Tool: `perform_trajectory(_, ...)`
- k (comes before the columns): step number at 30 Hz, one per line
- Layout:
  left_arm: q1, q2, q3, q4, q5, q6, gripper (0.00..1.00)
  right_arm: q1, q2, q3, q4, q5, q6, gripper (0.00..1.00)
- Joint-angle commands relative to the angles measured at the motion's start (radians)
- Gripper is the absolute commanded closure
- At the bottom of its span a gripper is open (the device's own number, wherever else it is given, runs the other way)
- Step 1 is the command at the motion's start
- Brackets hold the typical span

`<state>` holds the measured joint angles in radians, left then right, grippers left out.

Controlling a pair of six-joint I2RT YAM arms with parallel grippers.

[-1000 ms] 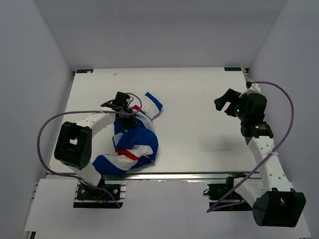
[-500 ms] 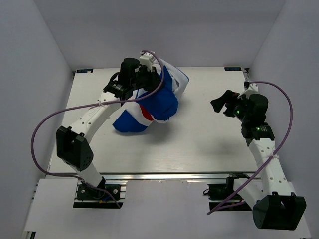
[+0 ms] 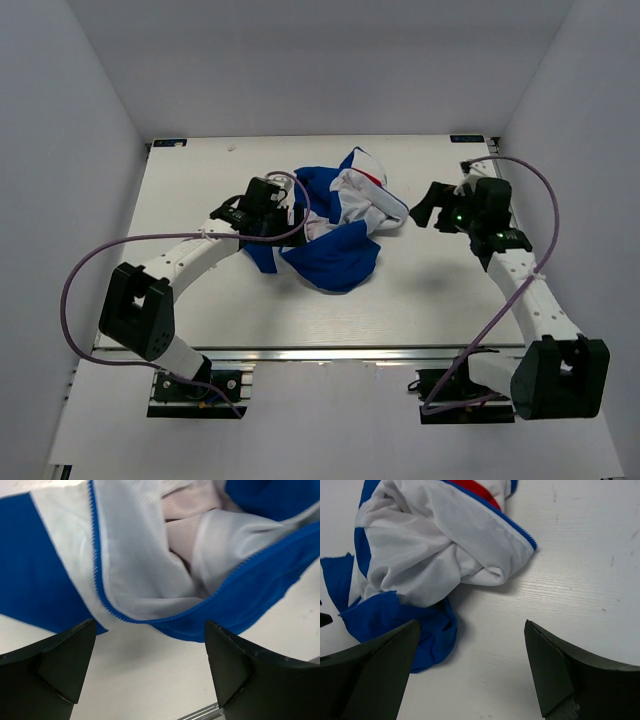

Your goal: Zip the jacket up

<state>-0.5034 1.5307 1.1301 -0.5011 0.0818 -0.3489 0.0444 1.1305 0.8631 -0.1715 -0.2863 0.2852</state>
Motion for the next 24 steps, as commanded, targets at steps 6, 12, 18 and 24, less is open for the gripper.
perform_trajectory(6, 0.0, 0.043, 0.054, -0.085, -0.188, -0.179, 0.02, 0.319, 0.202, 0.203, 0.023, 0.197, -0.195, 0.11)
perform_trajectory(12, 0.0, 0.106, -0.016, 0.113, 0.034, -0.188, 0.02, 0.4, 0.374, 0.321, 0.056, 0.208, -0.167, 0.11)
perform_trajectory(18, 0.0, 0.227, 0.008, 0.185, 0.206, -0.199, 0.34, 0.436, 0.538, 0.399, 0.109, 0.203, -0.087, 0.11)
perform_trajectory(24, 0.002, 0.25, 0.069, 0.205, 0.242, -0.184, 1.0, 0.443, 0.667, 0.448, 0.153, 0.162, -0.005, 0.87)
